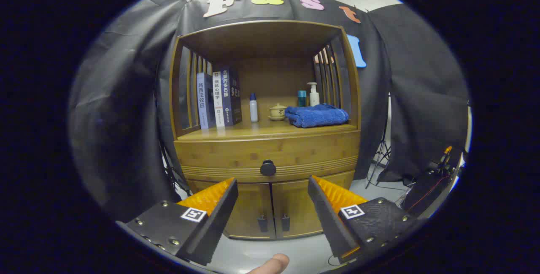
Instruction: Pull open the drawer, take out the items inside it, and place them on the countertop above the cabinet.
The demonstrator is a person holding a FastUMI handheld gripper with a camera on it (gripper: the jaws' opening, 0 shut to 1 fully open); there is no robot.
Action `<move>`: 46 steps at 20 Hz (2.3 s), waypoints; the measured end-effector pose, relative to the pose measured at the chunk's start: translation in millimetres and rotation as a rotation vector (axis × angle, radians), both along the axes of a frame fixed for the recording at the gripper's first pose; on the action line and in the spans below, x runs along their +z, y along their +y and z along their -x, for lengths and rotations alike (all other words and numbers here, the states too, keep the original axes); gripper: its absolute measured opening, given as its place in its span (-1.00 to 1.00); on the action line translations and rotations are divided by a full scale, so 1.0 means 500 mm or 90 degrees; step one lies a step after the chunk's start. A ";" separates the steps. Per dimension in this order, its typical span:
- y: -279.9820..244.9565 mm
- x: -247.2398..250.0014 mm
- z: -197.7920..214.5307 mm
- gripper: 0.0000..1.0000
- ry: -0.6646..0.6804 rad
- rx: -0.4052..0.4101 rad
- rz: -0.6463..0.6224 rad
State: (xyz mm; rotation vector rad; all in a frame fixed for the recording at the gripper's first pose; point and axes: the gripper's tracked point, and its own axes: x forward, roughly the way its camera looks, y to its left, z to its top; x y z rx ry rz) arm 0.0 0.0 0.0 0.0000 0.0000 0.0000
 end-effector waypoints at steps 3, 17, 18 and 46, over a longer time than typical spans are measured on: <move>0.000 0.000 -0.003 0.99 -0.002 0.000 -0.002; 0.013 -0.009 -0.018 0.99 0.002 0.010 0.008; 0.015 -0.012 -0.020 0.99 0.004 0.011 0.009; 0.032 -0.125 -0.335 1.00 0.010 0.028 -0.011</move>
